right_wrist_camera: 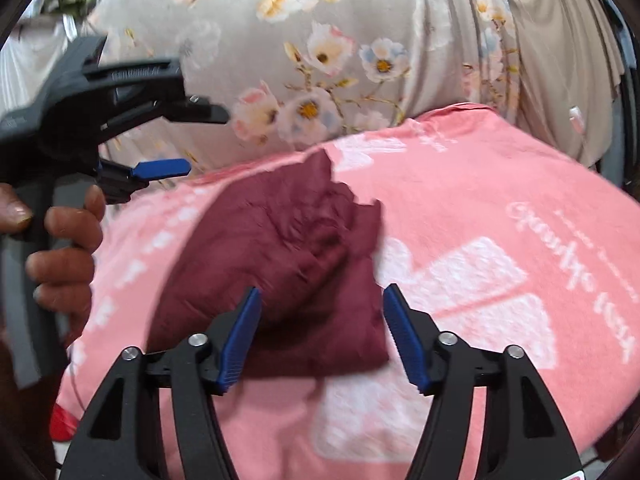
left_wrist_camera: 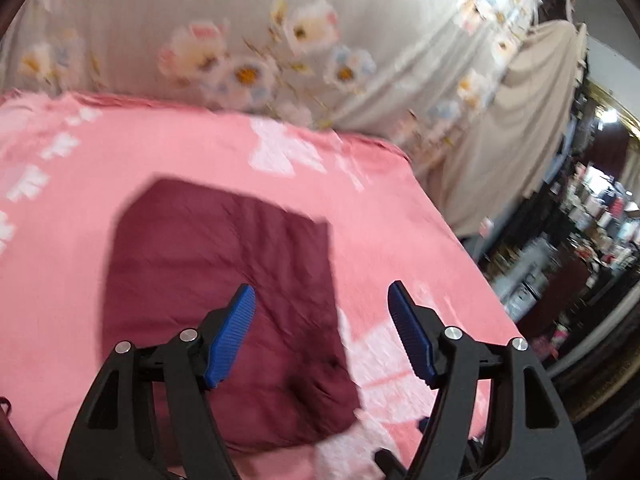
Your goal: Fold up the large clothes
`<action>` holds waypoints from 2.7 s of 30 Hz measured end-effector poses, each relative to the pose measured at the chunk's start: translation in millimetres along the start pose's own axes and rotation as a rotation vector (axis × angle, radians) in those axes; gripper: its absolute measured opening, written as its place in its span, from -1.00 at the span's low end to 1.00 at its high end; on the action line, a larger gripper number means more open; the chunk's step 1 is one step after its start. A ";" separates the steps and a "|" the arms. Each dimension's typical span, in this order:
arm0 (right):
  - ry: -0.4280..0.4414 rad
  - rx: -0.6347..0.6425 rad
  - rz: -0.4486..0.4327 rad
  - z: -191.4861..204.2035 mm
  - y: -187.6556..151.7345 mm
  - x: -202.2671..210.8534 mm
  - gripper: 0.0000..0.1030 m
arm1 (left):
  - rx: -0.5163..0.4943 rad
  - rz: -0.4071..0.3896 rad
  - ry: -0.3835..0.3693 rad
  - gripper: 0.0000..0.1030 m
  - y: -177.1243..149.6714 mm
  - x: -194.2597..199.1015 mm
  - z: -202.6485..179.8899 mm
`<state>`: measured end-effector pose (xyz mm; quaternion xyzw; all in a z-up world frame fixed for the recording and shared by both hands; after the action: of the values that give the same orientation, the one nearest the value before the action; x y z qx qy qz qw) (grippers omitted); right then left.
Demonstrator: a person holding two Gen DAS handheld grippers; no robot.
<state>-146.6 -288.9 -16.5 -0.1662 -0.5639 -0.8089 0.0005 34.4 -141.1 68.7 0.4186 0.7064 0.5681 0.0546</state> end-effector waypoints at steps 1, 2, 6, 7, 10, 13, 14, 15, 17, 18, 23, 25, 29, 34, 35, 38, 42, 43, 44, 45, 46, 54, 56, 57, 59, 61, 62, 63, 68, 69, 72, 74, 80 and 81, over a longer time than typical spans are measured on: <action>0.010 -0.015 0.004 3.1 0.0 -4.4 0.25 | 0.002 -0.014 0.024 0.29 9.5 -0.3 7.3; 0.019 -0.029 0.006 5.3 -0.4 -9.6 0.25 | -0.001 -0.016 0.050 0.29 17.1 -4.2 13.3; 0.007 -0.064 0.030 9.3 -9.6 -34.4 0.25 | -0.026 0.047 0.086 0.28 33.6 -41.9 28.2; 0.005 -0.083 0.039 6.7 -11.9 -40.0 0.24 | -0.033 0.069 0.082 0.27 33.8 -53.6 29.6; 0.015 -0.130 0.064 -0.5 -17.8 -56.0 -0.17 | -0.066 0.145 0.080 0.19 22.8 -88.8 13.9; 0.039 -0.134 0.068 -2.8 -15.6 -62.1 -0.78 | -0.121 0.214 0.088 0.09 6.7 -120.9 -3.3; 0.038 -0.125 0.046 -2.3 -12.4 -57.8 -0.81 | -0.134 0.234 0.094 0.06 1.3 -129.6 -7.2; 0.028 -0.106 0.003 -1.9 -4.7 -49.3 -0.85 | -0.146 0.261 0.102 -0.03 -6.1 -141.5 -11.3; -0.007 -0.072 -0.049 -3.7 4.3 -38.3 -0.87 | -0.156 0.285 0.112 -0.12 -12.5 -153.7 -16.7; -0.024 -0.062 -0.058 -5.6 4.8 -36.6 -0.87 | -0.164 0.290 0.115 -0.14 -15.3 -159.4 -20.7; -0.115 -0.082 0.036 -33.1 -19.2 -50.1 -0.87 | -0.155 0.300 0.124 -0.15 -27.7 -181.0 -29.8; -0.135 -0.087 0.056 -38.7 -24.8 -54.1 -0.87 | -0.150 0.304 0.139 -0.16 -35.5 -191.3 -29.9; -0.157 -0.078 0.100 -42.3 -34.0 -61.0 -0.87 | -0.180 0.287 0.160 -0.17 -45.9 -200.9 -34.3; -0.164 -0.084 0.136 -44.7 -43.0 -66.0 -0.87 | -0.209 0.277 0.185 -0.17 -55.3 -209.5 -34.6; -0.165 -0.085 0.143 -45.2 -44.5 -67.1 -0.87 | -0.214 0.275 0.188 -0.17 -57.0 -210.7 -34.4; -0.167 -0.084 0.158 -44.9 -47.6 -70.1 -0.87 | -0.231 0.268 0.200 -0.17 -61.9 -213.2 -34.3; -0.169 -0.083 0.177 -45.5 -49.5 -73.0 -0.87 | -0.249 0.258 0.211 -0.17 -66.5 -216.5 -34.0; -0.170 -0.084 0.181 -45.6 -49.4 -73.8 -0.87 | -0.250 0.257 0.213 -0.17 -67.5 -217.0 -33.9; -0.171 -0.082 0.185 -45.7 -49.7 -74.6 -0.87 | -0.251 0.255 0.214 -0.17 -68.0 -217.6 -33.6; -0.172 -0.080 0.188 -45.4 -50.6 -74.7 -0.87 | -0.251 0.253 0.216 -0.17 -68.8 -218.5 -33.0; -0.174 -0.076 0.191 -44.8 -51.1 -75.9 -0.87 | -0.252 0.251 0.217 -0.17 -69.8 -218.8 -32.7; -0.174 -0.043 0.198 -39.1 -52.0 -79.0 -0.79 | -0.303 0.217 0.250 -0.15 -80.2 -226.8 -32.8; -0.149 -0.071 0.193 -42.9 -49.9 -76.2 -0.74 | -0.301 0.209 0.245 -0.15 -80.4 -226.1 -32.7; -0.142 -0.087 0.190 -45.3 -48.2 -73.8 -0.70 | -0.293 0.206 0.234 -0.15 -78.9 -224.9 -32.2; -0.149 -0.082 0.178 -49.0 -39.3 -59.9 -0.46 | -0.263 0.206 0.209 -0.15 -72.9 -218.0 -29.8; -0.154 -0.064 0.145 -50.4 -26.0 -40.7 -0.35 | -0.194 0.198 0.169 -0.14 -57.2 -190.8 -21.7; -0.156 -0.055 0.128 -50.5 -18.6 -32.1 -0.35 | -0.167 0.189 0.152 -0.12 -49.9 -175.0 -17.6; -0.160 -0.041 0.112 -49.5 -11.8 -25.7 -0.35 | -0.147 0.172 0.145 0.02 -40.9 -153.9 -12.0; -0.127 0.050 0.072 -38.8 22.6 -22.5 -0.35 | -0.082 0.145 0.228 0.18 -24.1 -70.6 33.8; -0.118 0.057 0.076 -37.6 24.5 -26.4 -0.31 | -0.051 0.150 0.234 0.19 -26.5 -57.6 45.5; -0.091 0.055 0.121 -33.4 22.8 -46.5 -0.23 | 0.090 0.201 0.233 0.23 -49.4 -22.4 81.9; -0.070 0.040 0.151 -31.0 18.2 -59.9 -0.20 | 0.175 0.228 0.212 0.27 -63.5 -10.5 95.6; -0.134 0.011 0.209 -44.0 0.1 -86.2 -0.25 | 0.311 0.296 0.132 0.48 -101.2 -1.2 106.9; -0.117 -0.024 0.227 -47.8 -2.9 -89.6 -0.51 | 0.325 0.304 0.117 0.48 -104.1 -2.7 106.7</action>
<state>-75.4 -348.2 -58.0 -0.2759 -0.5307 -0.7994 0.0570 39.9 -62.5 -57.9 0.4897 0.7195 0.4718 -0.1409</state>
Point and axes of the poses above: each gripper's, at about its wrist camera, not at the fingertips, and x roughly against the way its jaws point, z to its left, y to its top, the point moved 2 cm from there along -x, roughly the way its jaws point, and after that the axes turned 13 degrees about -z, right-handed, at the moved point
